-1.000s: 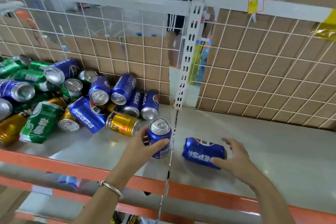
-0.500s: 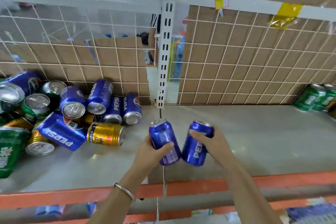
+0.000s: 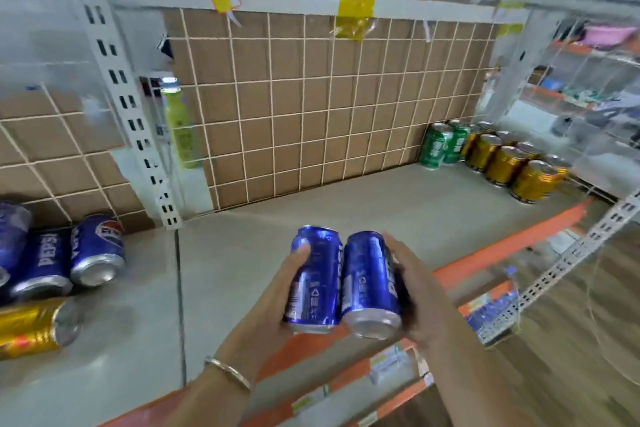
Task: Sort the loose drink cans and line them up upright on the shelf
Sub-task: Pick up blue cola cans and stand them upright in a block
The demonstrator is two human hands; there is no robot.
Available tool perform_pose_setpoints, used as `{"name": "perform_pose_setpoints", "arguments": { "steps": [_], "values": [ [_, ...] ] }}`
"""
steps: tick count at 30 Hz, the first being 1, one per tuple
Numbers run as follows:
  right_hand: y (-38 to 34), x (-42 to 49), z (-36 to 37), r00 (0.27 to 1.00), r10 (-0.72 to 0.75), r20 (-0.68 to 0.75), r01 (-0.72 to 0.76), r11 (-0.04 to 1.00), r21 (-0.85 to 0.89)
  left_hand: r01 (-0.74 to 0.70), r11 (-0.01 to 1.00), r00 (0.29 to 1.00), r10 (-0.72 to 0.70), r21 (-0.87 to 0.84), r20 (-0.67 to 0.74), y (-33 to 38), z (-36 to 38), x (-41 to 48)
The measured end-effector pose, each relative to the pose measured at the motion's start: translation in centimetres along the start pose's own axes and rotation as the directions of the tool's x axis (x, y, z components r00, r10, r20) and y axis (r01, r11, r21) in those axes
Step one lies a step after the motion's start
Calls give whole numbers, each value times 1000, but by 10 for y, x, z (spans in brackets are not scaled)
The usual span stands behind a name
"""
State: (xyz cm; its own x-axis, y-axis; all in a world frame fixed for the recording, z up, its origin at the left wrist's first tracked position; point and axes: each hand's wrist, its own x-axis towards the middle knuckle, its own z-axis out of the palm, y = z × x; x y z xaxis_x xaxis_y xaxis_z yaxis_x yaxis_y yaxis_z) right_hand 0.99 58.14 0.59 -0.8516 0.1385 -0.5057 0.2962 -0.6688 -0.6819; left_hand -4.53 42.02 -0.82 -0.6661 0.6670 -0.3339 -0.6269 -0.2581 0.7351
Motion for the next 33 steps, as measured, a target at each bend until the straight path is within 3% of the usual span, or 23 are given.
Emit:
{"name": "perform_pose_setpoints", "arguments": {
  "steps": [3,5,9,15,22,24,26,29,33],
  "values": [
    [-28,-14,-43,996,-39,80,33,997,73,76,986,992,-60,-147,112,-19,44,18],
    [-49,-25,-72,987,-101,128,90,992,84,87,989,989,-71,-123,126,-34,71,37],
    [-96,-42,-132,980,-180,89,172,981,83,49,998,992,-44,-43,117,-61,131,81],
    [-147,-36,-186,992,-112,-51,114,992,51,96,992,990,-87,-76,114,-85,188,130],
    [-173,10,-208,998,-47,-44,48,999,20,168,984,983,-163,-61,81,-83,197,167],
    [-180,29,-209,994,-66,-85,61,997,-54,142,989,988,-144,41,48,-81,193,185],
    [-190,53,-212,966,-201,-161,165,964,-210,62,982,998,-59,180,-23,-76,188,213],
    [-205,89,-215,891,-412,-189,286,835,-470,-33,949,990,74,313,-120,-73,186,257],
    [-217,130,-227,802,-571,-177,298,640,-708,-103,938,974,162,331,-156,-73,188,297]
  ]
}}
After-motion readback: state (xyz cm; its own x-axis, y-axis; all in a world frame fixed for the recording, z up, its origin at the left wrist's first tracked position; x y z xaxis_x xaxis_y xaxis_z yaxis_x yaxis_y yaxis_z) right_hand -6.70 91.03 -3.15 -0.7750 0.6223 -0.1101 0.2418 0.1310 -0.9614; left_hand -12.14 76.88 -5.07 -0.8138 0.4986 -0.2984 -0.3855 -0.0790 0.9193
